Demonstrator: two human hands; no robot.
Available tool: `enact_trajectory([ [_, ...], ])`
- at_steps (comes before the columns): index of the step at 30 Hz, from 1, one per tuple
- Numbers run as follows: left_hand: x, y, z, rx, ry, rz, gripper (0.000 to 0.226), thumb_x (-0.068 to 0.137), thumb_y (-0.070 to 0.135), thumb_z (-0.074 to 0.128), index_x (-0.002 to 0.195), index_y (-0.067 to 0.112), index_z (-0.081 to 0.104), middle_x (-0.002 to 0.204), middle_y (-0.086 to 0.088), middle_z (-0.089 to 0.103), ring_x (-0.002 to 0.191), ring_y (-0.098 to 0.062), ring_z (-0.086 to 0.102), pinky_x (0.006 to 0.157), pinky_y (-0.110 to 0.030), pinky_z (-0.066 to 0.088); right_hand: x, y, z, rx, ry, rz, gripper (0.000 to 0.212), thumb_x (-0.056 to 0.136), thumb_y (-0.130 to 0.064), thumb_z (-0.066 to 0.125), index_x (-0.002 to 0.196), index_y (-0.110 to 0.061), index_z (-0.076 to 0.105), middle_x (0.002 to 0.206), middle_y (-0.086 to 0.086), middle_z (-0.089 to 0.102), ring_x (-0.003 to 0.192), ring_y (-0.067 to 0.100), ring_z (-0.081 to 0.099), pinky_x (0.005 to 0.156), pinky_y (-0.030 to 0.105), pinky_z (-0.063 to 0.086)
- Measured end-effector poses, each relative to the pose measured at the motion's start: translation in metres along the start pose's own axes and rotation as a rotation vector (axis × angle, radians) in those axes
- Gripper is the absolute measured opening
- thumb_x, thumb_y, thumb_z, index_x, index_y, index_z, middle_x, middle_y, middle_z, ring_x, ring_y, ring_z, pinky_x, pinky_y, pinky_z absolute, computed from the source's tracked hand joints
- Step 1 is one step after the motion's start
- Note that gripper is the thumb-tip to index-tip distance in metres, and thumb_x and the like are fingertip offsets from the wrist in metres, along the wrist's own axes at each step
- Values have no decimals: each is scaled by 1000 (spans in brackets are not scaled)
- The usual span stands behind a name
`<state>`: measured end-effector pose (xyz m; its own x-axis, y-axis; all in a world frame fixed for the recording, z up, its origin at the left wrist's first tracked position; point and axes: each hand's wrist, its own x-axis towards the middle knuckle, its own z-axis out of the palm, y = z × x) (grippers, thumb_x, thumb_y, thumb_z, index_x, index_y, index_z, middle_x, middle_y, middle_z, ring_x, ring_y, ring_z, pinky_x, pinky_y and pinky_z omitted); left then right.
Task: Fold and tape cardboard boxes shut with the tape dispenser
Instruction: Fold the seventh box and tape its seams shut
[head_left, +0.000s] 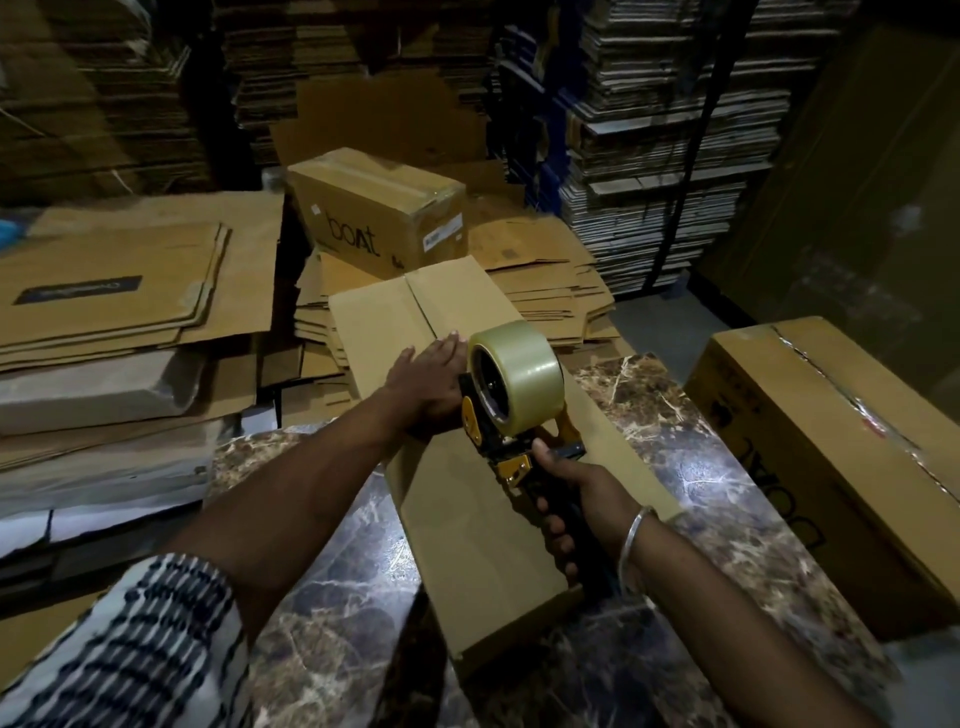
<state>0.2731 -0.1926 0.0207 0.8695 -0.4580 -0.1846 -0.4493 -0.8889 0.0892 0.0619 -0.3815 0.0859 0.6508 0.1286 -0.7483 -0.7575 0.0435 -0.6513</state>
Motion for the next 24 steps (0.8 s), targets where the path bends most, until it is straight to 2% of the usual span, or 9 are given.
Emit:
enact_trajectory([
  [4,-1,3,0,-2,7,-41,97,82,77,25,161,25,2,168,1,-9,155,-21,1,121,-54,7,1,-1,1,-3,8,8,63,70,-78,63,62,-17,47,56,0,37,46,16,30,48,24,25],
  [6,-1,3,1,-22,42,-112,100,85,75,34,161,19,0,168,-3,-9,155,-23,0,122,-52,8,0,-1,2,-12,7,7,63,72,-78,62,62,-18,47,56,-1,37,46,16,31,47,24,25],
  [9,-1,5,-4,27,24,-175,101,85,73,26,160,10,1,168,-8,-3,155,-24,1,123,-50,9,-2,-1,0,-5,3,8,63,73,-78,61,64,-17,47,56,-1,38,45,15,32,46,24,26],
  [12,-3,2,-11,53,107,-155,84,90,67,25,156,15,21,165,-6,19,150,-24,19,117,-51,22,-1,-1,0,4,4,0,63,66,-78,63,65,-17,48,57,-1,38,46,16,32,47,25,25],
  [15,5,-5,-16,49,214,-143,73,82,67,27,136,22,45,142,-3,45,131,-25,41,101,-50,34,0,-1,1,13,2,-1,61,71,-77,63,64,-18,47,57,0,37,46,15,30,47,25,24],
  [18,31,-18,-24,-66,309,-227,41,96,43,40,128,21,52,133,-6,52,122,-29,46,99,-50,35,1,-1,0,18,-1,-4,59,72,-75,62,65,-18,47,57,0,37,46,15,31,47,25,24],
  [20,48,-30,-28,-113,322,-280,40,93,39,48,126,19,52,132,-8,51,122,-30,46,98,-50,37,2,-1,-1,20,-10,-11,60,69,-75,62,64,-18,47,56,0,37,45,16,31,47,25,24],
  [22,64,-43,-35,-148,294,-290,42,88,46,54,119,18,53,129,-8,51,120,-30,46,97,-50,37,5,0,-1,10,-8,-12,60,70,-76,62,63,-19,46,56,1,36,45,16,30,46,25,23],
  [24,77,-55,-44,-134,244,-291,53,88,55,49,125,17,52,136,-9,49,127,-30,44,102,-55,35,8,1,-1,10,0,-19,60,73,-76,61,63,-19,46,57,1,36,44,17,29,46,26,23],
])
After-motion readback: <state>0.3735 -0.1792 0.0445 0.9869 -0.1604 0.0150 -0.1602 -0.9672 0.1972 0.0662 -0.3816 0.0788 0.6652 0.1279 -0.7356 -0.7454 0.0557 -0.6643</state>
